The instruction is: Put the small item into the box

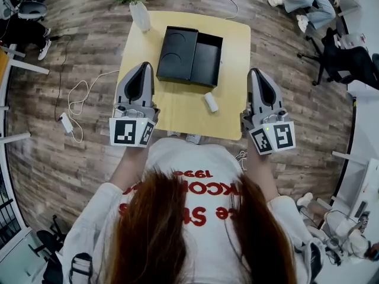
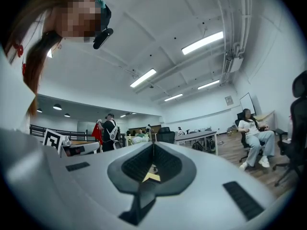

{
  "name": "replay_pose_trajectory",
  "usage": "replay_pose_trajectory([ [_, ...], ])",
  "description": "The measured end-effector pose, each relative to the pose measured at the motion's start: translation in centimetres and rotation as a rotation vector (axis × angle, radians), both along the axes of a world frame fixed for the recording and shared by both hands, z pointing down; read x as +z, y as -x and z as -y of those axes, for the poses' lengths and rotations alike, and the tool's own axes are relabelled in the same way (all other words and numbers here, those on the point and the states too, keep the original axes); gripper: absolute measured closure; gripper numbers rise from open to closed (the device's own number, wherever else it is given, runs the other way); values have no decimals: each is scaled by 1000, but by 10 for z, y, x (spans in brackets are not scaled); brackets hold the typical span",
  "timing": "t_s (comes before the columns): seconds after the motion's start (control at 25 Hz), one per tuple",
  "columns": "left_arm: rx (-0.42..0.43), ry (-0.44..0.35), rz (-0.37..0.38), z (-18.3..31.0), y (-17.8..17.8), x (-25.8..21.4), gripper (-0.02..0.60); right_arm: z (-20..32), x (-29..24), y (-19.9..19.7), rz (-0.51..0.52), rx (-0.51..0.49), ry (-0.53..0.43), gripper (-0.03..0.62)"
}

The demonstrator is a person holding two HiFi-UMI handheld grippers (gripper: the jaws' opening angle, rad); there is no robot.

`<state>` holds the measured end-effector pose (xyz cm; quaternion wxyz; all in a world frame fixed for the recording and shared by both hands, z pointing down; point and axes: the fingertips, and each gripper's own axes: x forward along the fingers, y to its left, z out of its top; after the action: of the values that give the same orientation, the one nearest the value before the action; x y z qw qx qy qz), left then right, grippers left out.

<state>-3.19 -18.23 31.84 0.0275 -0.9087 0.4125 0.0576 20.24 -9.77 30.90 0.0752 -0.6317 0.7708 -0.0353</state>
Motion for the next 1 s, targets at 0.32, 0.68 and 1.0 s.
replay_pose_trajectory([
  [0.32, 49, 70, 29, 17, -10, 25, 575, 13, 51, 10, 3, 1, 171, 586],
  [0.68, 57, 157, 52, 17, 0, 63, 575, 12, 187, 44, -39, -47, 504, 572],
  [1.0, 56, 221, 96, 13, 6, 91, 575, -10, 273, 64, -87, -90, 727, 457],
])
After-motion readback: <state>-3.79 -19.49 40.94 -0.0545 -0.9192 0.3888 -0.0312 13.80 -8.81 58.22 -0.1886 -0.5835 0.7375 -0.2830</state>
